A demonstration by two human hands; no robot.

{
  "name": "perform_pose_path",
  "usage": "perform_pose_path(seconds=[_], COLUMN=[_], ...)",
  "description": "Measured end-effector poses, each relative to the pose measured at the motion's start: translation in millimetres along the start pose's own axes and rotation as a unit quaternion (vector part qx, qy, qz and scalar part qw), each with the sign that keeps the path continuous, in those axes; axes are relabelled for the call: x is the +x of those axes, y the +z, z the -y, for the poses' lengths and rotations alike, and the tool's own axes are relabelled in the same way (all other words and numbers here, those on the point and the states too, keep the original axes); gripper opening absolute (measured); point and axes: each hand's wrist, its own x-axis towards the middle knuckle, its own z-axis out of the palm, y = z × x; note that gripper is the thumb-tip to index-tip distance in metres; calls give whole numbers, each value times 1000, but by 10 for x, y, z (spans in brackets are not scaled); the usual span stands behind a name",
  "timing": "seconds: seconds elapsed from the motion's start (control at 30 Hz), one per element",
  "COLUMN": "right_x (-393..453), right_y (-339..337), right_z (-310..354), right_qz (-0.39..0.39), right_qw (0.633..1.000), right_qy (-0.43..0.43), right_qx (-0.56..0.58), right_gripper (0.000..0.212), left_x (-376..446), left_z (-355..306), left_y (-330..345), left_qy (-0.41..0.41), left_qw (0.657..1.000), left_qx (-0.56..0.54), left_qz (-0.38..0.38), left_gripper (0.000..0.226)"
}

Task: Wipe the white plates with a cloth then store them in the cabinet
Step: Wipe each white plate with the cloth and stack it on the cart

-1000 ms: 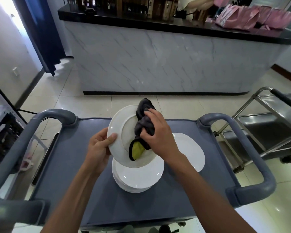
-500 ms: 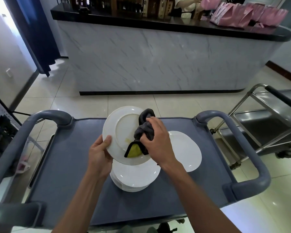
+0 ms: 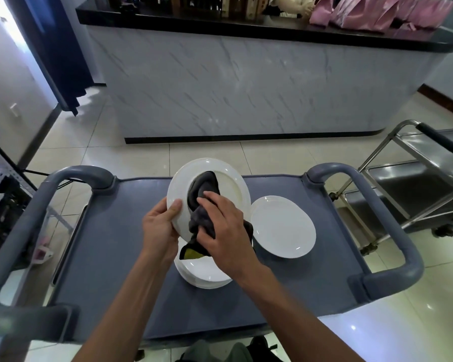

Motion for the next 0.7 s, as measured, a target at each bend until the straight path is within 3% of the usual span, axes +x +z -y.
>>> perform_pose_path(seconds=[0.23, 0.47, 0.7], right_x=[-195, -183, 22], right_y=[134, -99, -487], right_z=[29, -329, -655], right_qz=[21, -6, -18], right_qw=[998, 998, 996], right_qy=[-51, -8, 78], right_qx=[-38, -60, -28], right_gripper=[52, 56, 55], left_x=[4, 13, -49], left_z=[-68, -181, -182], left_y=[-7, -167, -257], left_qy=[4, 1, -36], left_qw=[1000, 1000, 999], left_qx=[-19, -24, -10], left_qz=[-8, -19, 16], left_gripper=[20, 24, 23])
